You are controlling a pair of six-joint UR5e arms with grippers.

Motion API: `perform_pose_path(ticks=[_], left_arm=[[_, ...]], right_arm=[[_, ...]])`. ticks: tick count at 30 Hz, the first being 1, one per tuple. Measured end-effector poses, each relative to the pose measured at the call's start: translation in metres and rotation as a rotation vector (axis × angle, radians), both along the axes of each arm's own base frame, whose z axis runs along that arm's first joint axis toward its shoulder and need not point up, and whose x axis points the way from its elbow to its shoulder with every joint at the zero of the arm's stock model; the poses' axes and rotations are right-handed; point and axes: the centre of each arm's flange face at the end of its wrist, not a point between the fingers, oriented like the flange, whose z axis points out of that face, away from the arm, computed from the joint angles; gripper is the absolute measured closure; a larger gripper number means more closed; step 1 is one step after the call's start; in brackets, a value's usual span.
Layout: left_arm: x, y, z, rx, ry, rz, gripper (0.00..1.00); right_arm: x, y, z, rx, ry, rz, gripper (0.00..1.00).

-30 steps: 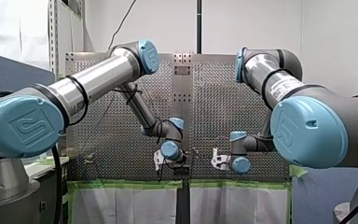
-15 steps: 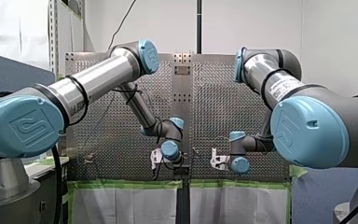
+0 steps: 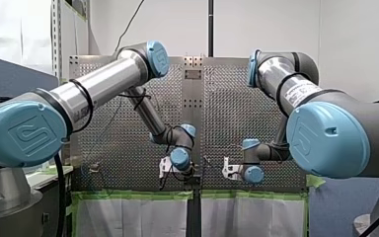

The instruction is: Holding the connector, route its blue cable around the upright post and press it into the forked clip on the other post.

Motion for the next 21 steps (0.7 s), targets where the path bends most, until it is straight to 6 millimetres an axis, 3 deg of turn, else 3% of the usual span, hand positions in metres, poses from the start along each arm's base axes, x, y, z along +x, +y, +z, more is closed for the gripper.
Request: perform_pose_path(ticks=[9, 21], left_arm=[[-0.019, -0.004, 0.019, -0.004, -0.032, -0.037, 0.01], [-0.061, 0.003, -0.004, 0.03, 0.019, -0.065, 0.01]], right_arm=[[0.001, 0.001, -0.001, 0.005, 0.003, 0.0, 1.0], [-0.001, 0.007, -0.005, 0.018, 0.012, 0.004, 1.0]])
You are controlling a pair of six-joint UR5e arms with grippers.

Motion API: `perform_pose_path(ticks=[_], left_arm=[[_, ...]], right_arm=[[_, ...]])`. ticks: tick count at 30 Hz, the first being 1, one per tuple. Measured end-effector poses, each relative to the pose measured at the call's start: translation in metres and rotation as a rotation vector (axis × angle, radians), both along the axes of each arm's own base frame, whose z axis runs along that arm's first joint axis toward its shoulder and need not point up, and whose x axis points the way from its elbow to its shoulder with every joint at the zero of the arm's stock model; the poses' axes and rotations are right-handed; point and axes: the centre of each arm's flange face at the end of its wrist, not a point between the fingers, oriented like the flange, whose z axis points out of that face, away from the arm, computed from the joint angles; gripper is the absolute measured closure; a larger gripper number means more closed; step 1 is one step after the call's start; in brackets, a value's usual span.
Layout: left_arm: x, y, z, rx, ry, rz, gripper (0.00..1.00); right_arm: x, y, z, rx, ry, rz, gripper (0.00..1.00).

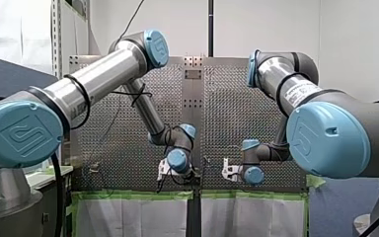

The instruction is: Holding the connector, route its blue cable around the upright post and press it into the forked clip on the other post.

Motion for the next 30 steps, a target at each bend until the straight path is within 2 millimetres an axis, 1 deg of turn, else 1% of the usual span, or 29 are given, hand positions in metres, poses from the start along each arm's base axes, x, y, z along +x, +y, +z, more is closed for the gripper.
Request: perform_pose_path(ticks=[6, 14, 17, 22, 30], left_arm=[[-0.015, 0.003, -0.006, 0.003, -0.007, 0.001, 0.01], [-0.022, 0.008, 0.012, -0.007, -0.048, 0.036, 0.01], [-0.022, 0.01, 0.016, -0.008, -0.054, 0.048, 0.01], [-0.025, 0.013, 0.017, -0.002, -0.057, 0.069, 0.01], [-0.031, 0.006, 0.016, -0.007, -0.054, 0.043, 0.01]], right_arm=[[-0.003, 0.008, -0.006, 0.005, 0.013, 0.004, 1.0], [-0.006, 0.019, -0.013, -0.013, 0.018, 0.021, 1.0], [-0.005, 0.02, -0.014, -0.018, 0.022, 0.03, 1.0], [-0.006, 0.022, -0.015, -0.023, 0.034, 0.04, 1.0], [-0.011, 0.019, -0.015, -0.022, 0.037, 0.032, 1.0]])
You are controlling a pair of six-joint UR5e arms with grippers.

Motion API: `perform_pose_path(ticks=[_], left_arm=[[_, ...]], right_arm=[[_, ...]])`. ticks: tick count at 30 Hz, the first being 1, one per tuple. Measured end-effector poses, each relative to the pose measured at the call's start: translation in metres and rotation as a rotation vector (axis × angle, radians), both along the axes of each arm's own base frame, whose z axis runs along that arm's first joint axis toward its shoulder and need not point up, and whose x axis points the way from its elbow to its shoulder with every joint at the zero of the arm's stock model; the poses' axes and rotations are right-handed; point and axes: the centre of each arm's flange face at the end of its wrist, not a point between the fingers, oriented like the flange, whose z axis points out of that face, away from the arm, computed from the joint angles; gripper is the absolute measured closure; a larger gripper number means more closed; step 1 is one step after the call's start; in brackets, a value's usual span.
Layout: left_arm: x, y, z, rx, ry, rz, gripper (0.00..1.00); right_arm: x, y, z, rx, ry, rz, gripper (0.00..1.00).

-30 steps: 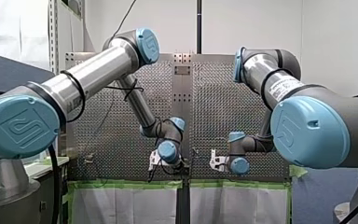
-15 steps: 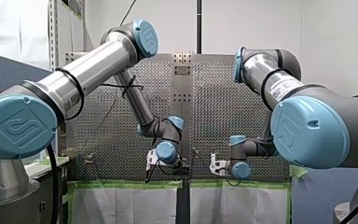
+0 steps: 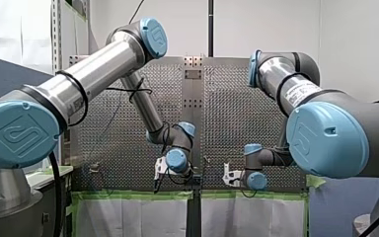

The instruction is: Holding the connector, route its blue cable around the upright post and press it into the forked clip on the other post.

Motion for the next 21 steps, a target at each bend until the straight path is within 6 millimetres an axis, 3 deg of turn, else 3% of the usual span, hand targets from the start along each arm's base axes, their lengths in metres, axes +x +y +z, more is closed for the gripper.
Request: perform_pose_path(ticks=[6, 21], left_arm=[[-0.005, -0.007, 0.006, -0.004, -0.007, -0.013, 0.01], [-0.028, -0.026, 0.056, -0.048, -0.063, -0.063, 0.01]], right_arm=[[0.0, 0.0, 0.0, 0.001, -0.001, -0.001, 1.0], [0.0, 0.0, 0.0, -0.001, -0.005, 0.004, 1.0]])
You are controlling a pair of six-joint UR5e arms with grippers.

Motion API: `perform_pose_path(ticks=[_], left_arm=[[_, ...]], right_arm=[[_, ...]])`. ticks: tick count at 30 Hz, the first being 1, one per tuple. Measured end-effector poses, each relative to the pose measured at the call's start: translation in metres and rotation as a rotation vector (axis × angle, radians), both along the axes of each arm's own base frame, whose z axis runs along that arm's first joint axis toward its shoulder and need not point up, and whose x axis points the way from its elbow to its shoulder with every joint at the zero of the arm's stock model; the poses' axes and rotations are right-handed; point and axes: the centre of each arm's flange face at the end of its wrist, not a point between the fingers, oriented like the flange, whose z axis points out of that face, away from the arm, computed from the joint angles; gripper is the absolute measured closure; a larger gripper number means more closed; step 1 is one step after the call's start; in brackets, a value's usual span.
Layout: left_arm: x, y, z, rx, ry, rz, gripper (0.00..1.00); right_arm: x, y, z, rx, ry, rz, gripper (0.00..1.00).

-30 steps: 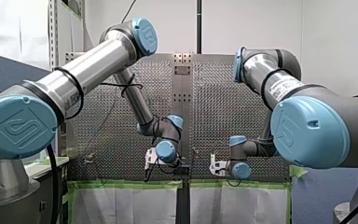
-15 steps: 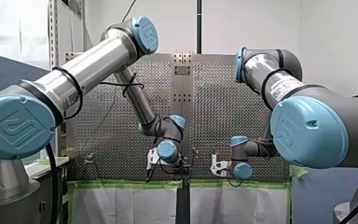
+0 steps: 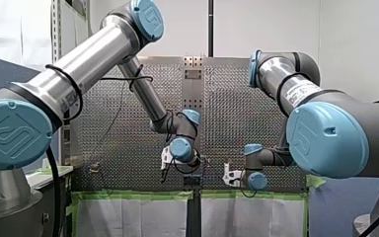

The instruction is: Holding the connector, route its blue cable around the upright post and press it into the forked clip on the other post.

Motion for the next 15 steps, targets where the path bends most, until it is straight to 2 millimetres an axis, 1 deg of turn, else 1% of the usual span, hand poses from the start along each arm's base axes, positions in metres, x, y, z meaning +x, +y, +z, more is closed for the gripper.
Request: perform_pose_path(ticks=[7, 15], left_arm=[[-0.004, -0.008, 0.005, -0.01, -0.006, -0.036, 0.01], [0.001, -0.015, 0.01, -0.029, -0.017, -0.046, 0.01]], right_arm=[[0.0, -0.001, 0.0, -0.001, -0.001, -0.001, 1.0], [0.0, -0.001, 0.001, -0.001, -0.002, 0.0, 1.0]])
